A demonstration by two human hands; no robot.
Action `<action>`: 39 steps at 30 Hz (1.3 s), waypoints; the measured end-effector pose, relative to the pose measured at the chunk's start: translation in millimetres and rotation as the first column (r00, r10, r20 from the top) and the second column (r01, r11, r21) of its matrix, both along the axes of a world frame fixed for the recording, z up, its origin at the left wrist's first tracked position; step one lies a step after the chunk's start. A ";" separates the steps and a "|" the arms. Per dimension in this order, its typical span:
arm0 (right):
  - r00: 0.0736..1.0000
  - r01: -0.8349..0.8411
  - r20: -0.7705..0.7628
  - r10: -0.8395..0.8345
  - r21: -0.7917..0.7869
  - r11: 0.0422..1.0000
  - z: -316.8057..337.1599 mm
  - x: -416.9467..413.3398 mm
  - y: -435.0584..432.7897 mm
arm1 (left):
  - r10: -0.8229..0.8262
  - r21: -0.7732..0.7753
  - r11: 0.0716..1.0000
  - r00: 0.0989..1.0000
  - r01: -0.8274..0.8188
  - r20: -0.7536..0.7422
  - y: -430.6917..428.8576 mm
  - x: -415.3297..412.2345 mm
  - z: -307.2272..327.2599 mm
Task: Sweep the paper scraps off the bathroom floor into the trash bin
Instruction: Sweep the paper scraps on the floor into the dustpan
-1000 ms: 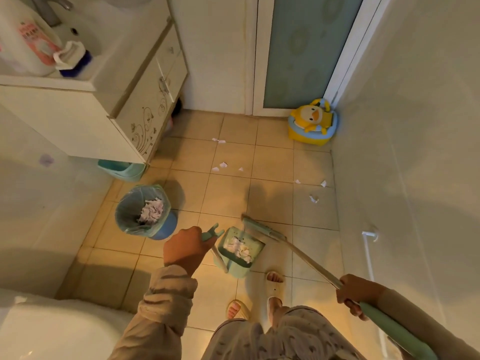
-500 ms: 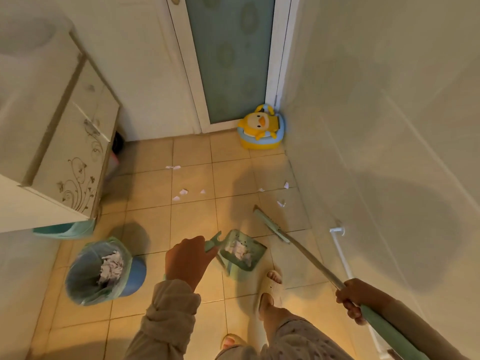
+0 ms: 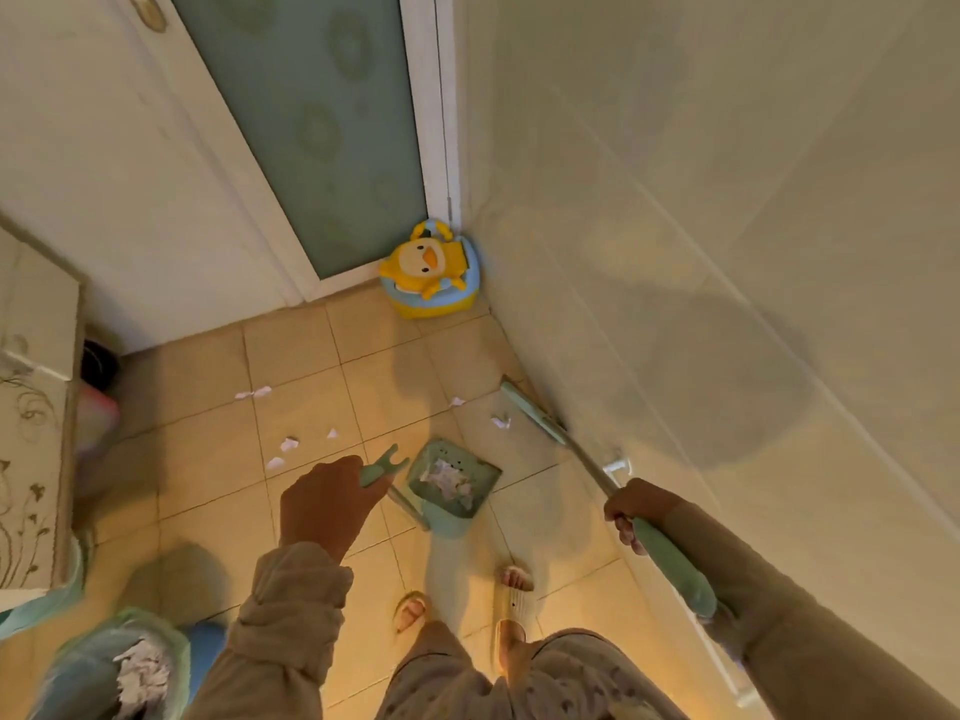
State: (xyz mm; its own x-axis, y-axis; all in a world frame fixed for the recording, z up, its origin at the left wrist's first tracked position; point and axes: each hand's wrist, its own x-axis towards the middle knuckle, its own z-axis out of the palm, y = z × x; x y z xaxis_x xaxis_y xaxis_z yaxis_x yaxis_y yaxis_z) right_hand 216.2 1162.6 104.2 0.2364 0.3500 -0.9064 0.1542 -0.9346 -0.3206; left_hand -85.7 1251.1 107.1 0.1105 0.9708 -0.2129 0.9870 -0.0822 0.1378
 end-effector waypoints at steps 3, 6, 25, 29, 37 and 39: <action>0.981 0.187 -0.073 -0.178 0.139 0.973 3.9 -10.3 2.9 | -0.076 0.010 0.997 0.997 0.076 -0.018 28.3 5.3 2.4; 0.911 0.403 -0.176 -0.372 0.202 0.892 5.8 -31.4 5.9 | -0.152 -0.020 0.988 0.988 0.151 -0.036 55.5 7.2 4.8; 0.984 -0.037 -0.179 -0.025 -0.335 0.942 -8.3 -72.2 -5.3 | -0.235 -0.094 0.969 0.971 0.230 -0.040 131.3 -5.2 -1.6; 0.962 0.071 -0.235 -0.141 -0.285 0.956 7.1 -36.8 -19.7 | -0.254 -0.093 0.964 0.966 0.249 -0.053 125.6 -6.7 -0.5; 0.985 0.082 -0.128 -0.112 -0.221 0.972 12.1 -25.8 14.8 | -0.166 -0.108 0.980 0.986 0.165 0.000 141.7 -8.4 9.7; 0.989 0.071 -0.110 -0.095 -0.206 0.976 13.0 -23.5 32.9 | -0.126 -0.106 0.986 0.992 0.126 0.008 142.5 -12.2 10.7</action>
State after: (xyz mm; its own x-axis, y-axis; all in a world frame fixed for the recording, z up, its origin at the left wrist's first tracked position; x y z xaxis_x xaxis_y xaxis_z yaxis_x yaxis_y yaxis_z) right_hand 192.7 1195.5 117.3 0.1434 0.1416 -0.9795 0.0453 -0.9896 -0.1364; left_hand -97.8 1393.7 117.8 0.2305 0.9212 -0.3134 0.9696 -0.1904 0.1535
